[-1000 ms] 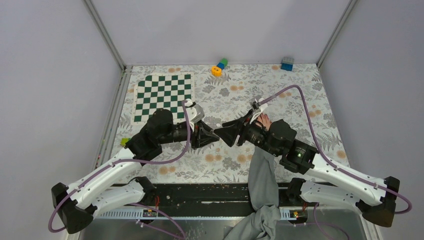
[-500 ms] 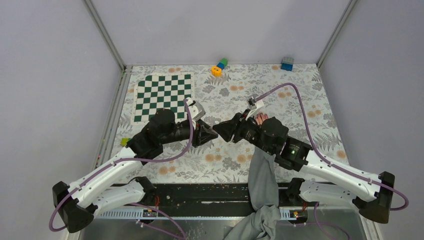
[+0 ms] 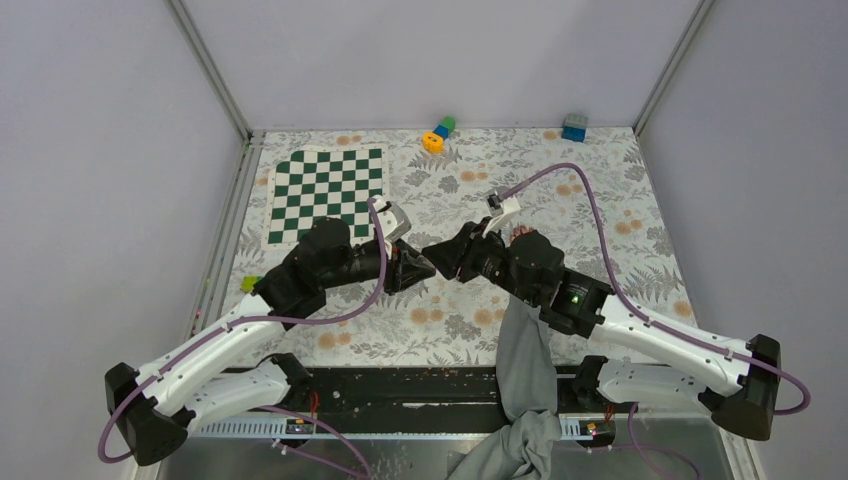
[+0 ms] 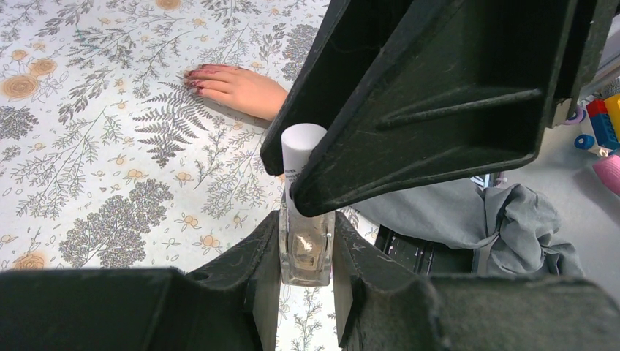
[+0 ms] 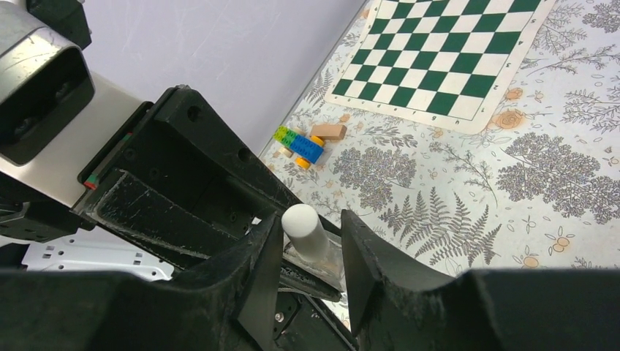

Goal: Paint the nails
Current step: Unscrew the nail polish bottle.

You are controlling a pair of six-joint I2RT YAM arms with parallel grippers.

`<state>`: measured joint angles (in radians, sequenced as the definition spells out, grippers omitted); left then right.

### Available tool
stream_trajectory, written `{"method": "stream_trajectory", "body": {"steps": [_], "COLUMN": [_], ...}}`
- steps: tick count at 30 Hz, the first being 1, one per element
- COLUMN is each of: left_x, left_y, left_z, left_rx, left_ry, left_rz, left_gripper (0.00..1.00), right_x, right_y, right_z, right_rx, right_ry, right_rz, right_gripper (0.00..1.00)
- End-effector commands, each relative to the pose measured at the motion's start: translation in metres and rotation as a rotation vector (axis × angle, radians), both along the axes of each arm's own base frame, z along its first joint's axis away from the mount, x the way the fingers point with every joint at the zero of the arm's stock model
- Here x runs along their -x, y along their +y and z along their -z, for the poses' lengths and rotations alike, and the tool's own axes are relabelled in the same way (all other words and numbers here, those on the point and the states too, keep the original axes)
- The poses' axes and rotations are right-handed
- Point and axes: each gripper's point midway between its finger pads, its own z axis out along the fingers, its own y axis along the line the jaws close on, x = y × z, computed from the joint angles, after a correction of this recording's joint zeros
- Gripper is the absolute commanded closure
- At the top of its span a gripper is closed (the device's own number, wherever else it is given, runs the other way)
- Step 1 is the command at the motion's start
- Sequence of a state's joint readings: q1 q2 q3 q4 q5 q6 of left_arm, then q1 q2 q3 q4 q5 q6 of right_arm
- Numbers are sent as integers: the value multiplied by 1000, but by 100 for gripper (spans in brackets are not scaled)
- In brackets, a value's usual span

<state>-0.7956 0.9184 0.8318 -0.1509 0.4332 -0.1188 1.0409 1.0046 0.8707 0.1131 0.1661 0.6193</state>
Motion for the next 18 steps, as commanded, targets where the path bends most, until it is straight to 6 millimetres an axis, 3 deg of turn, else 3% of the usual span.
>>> {"method": "stream_trajectory", "body": {"steps": [1,5,9,18], "left_x": [-6,-6,-6,11], "left_y": [-3,-3,-2,-8], "left_z": [-32,-31,-31,-36], "left_rx": [55,52,50,76], "left_ry": [-75,-73,-74,-66], "left_rz": [-6,-7,-7,97], "left_gripper": [100,100,100,100], "right_x": [-5,-5,-5,6], "right_y": [2,2,0,3], "right_z": [-26,-27,-27,-27], "right_rx": [-57,-57,-55,-59], "right_ry": [-27,-31,-37,-86], "right_rz": [29,31,34,-36], "right_gripper": [59,70,99,100]}}
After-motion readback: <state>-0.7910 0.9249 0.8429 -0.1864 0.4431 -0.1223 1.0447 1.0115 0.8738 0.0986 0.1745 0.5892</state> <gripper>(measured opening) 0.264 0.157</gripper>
